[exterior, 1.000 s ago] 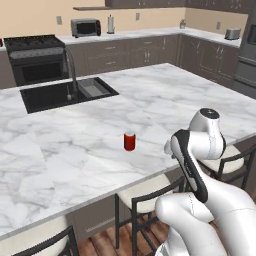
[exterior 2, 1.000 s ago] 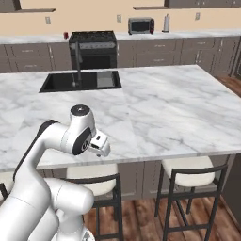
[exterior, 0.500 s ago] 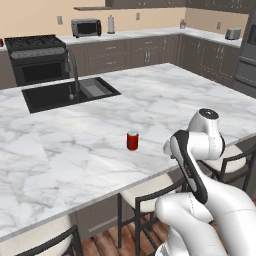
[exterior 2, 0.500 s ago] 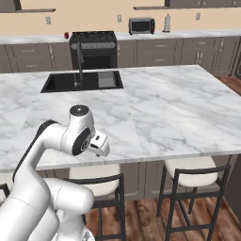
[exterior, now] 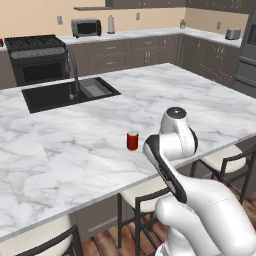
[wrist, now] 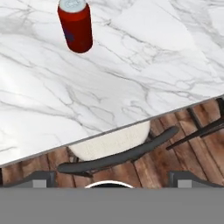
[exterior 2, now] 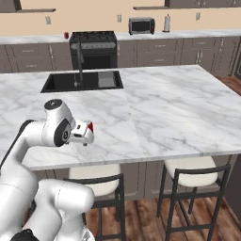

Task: Four empty soda cans are scattered around the kitchen. Gather all the cans and cluster them next to the stove for recycling.

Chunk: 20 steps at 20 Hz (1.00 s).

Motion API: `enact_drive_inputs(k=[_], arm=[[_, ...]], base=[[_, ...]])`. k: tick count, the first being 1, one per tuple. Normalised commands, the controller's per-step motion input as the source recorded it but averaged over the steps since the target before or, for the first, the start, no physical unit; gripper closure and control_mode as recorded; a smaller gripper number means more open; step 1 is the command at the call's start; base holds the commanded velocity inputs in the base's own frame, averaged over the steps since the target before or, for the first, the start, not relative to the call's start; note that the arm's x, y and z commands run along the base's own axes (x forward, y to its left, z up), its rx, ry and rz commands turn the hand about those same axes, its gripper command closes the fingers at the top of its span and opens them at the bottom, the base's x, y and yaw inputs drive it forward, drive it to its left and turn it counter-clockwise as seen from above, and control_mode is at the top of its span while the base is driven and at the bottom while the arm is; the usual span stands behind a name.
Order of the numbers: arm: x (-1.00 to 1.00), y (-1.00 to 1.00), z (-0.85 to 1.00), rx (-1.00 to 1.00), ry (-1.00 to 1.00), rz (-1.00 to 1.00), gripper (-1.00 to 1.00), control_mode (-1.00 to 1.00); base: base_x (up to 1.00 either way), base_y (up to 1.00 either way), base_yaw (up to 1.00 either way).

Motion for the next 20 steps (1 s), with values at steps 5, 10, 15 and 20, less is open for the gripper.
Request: enact_drive_inputs(k=[5,10,15,20], arm=[[0.97,0.07,0.26,0.06,0.01,0.06,-1.00,-1.00],[0.90,0.19,0.30,0.12,0.00,0.01,-1.00,-1.00],[0.31,0.60,0.12,-0.01,0.00,0.00,-1.00,-1.00],[0.11,0.15,-0.12,-0.01,-0.03,0.01,-1.00,-1.00]], base=[[0.00,0.00,0.00],[0.00,0.00,0.00],[0.00,0.00,0.00],[0.00,0.00,0.00]])
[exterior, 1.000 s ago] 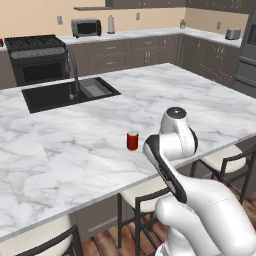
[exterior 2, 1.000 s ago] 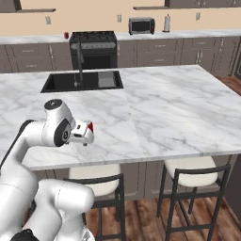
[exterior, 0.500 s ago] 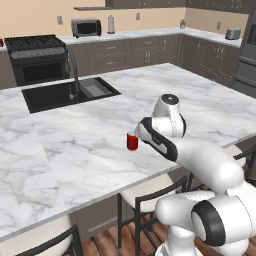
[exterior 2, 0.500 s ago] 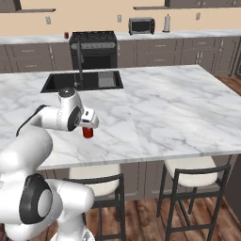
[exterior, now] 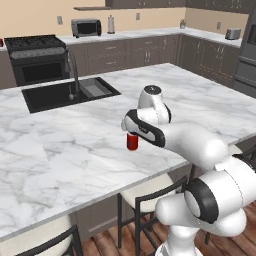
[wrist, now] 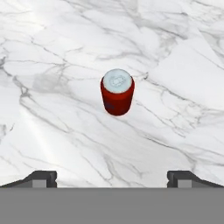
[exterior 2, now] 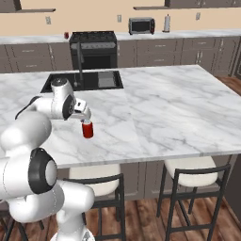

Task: Four empty soda cans are scattered around the kitchen. Gather all the cans and cluster them next to the stove for recycling.

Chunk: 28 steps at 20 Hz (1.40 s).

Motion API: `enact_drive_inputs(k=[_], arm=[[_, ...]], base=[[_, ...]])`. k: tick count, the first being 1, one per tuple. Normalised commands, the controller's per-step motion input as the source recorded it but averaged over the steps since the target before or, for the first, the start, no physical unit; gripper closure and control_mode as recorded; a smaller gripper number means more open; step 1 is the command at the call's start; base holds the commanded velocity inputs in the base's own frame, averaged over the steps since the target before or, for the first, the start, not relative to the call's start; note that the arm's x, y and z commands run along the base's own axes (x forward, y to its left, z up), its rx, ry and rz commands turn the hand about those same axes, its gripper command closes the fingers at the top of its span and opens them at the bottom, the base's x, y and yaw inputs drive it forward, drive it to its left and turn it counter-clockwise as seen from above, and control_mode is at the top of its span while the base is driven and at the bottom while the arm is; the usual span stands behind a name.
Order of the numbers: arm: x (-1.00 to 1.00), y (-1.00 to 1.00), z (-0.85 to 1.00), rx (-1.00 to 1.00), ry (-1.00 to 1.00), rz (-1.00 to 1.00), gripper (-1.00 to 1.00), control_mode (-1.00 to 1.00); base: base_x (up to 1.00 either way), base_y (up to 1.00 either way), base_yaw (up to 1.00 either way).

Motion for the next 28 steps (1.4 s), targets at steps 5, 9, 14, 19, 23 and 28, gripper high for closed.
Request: enact_drive_inputs(k=[5,9,14,19,23,28], arm=[[0.38,-0.02,-0.33,0.00,-0.01,0.00,-1.00,-1.00],[0.26,0.00,-0.19,0.00,0.00,0.00,-1.00,-1.00],[0.36,0.02,-0.15,0.00,0.03,0.00,-1.00,-1.00],[0.42,0.00,-0.27,0.00,0.08,0.00,-1.00,-1.00],[0.35,0.00,-0.22,0.00,0.09,0.00,-1.00,-1.00],[0.28,0.01,-0.24,0.00,0.09,0.00,-1.00,-1.00]], base=[[0.00,0.00,0.00],[0.00,0.00,0.00],[0.00,0.00,0.00],[0.00,0.00,0.00],[0.00,0.00,0.00],[0.00,0.00,0.00]])
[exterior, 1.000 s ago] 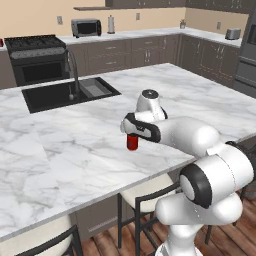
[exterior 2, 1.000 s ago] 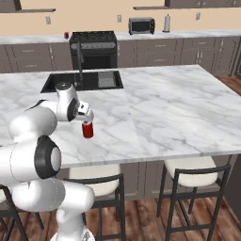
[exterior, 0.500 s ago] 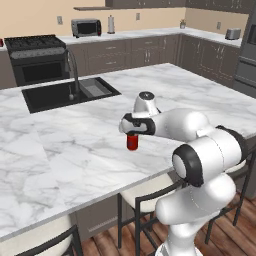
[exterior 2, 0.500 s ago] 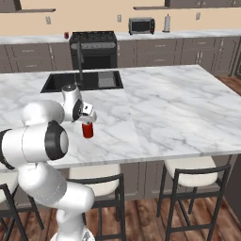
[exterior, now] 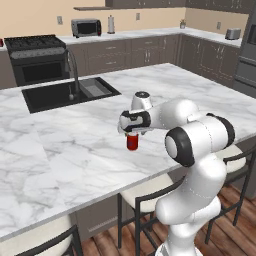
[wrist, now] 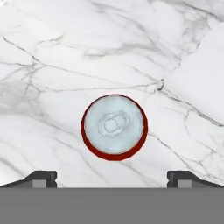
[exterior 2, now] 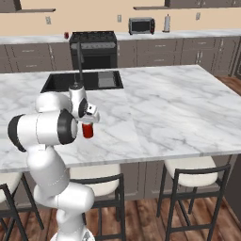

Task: Four empty soda cans are scattered around the kitchen. Gather all the cans and cluster them next to the stove for recycling.

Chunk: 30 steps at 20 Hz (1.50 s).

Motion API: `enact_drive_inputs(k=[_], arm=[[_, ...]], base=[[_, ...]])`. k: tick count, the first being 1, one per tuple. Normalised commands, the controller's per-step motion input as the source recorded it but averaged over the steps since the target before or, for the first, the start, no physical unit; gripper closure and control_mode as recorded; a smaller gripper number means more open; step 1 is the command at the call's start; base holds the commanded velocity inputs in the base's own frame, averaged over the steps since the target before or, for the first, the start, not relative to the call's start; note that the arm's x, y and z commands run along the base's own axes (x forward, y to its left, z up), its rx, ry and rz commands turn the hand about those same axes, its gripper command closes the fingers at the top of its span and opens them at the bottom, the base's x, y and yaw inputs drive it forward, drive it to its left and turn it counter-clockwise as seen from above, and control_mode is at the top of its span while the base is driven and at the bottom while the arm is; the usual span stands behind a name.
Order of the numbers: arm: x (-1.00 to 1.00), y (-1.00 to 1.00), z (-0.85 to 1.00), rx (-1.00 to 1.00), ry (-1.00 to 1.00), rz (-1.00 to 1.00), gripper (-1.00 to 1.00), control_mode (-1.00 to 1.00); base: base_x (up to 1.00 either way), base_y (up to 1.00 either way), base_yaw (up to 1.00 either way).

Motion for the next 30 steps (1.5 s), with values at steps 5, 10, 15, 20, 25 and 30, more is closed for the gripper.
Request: enact_drive_inputs(k=[5,10,15,20,25,30], arm=[[0.10,0.00,-0.27,-0.01,0.03,-0.01,-1.00,-1.00],[0.07,0.02,-0.20,-0.01,0.00,-0.01,-1.00,-1.00],[0.16,0.00,-0.04,0.00,0.00,0.00,-1.00,-1.00],[0.22,0.00,-0.03,0.00,0.04,0.00,-1.00,-1.00],[0.21,0.00,-0.10,0.00,0.08,0.00,-1.00,-1.00],[0.02,0.02,-0.03,0.00,0.01,0.00,-1.00,-1.00]], base=[[0.00,0.00,0.00],[0.00,0.00,0.00],[0.00,0.00,0.00],[0.00,0.00,0.00],[0.00,0.00,0.00],[0.00,0.00,0.00]])
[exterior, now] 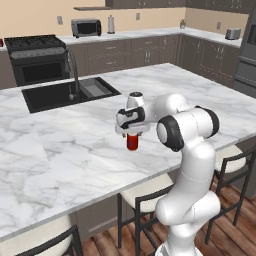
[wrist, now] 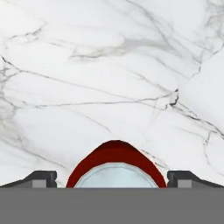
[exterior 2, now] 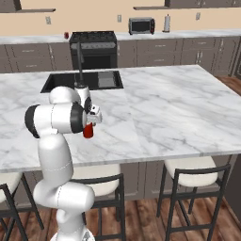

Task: Four empty soda cans are scattered around the kitchen. Gather all the cans and cluster them next to the stove for recycling.

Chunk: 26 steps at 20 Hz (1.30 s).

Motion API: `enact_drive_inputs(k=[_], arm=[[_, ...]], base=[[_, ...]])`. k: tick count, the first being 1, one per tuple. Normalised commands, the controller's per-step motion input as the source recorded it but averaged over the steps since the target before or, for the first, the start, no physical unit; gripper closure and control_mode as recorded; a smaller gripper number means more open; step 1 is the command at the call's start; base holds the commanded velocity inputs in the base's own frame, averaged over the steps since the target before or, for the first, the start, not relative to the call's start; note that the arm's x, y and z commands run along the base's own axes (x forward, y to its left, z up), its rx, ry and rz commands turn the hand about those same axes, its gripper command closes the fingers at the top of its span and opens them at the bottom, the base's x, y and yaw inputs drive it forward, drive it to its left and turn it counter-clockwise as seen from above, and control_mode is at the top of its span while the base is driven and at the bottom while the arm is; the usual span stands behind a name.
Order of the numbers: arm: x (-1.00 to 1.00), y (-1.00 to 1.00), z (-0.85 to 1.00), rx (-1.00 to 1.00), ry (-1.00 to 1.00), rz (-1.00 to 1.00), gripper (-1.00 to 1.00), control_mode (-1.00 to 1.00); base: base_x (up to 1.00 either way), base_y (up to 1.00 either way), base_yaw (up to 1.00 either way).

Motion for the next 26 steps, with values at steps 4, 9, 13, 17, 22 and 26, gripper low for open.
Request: enact_drive_inputs(k=[4,9,13,17,22,26], arm=[[0.00,0.08,-0.01,0.00,0.00,0.00,1.00,-1.00],[0.00,0.00,0.00,0.00,0.00,0.00,1.00,-1.00],[-0.02,-0.02,0.03,0.01,0.00,0.00,1.00,-1.00],[-0.11,0.00,0.65,0.10,0.06,0.01,1.00,-1.00],[-0.27,0.01,0.65,0.06,0.14,0.00,1.00,-1.00],[-0.48,0.11,0.63,-0.01,0.16,0.03,1.00,-1.00]], base=[[0.00,0.00,0.00],[0.00,0.00,0.00],[0.00,0.00,0.00],[0.00,0.00,0.00],[0.00,0.00,0.00],[0.00,0.00,0.00]])
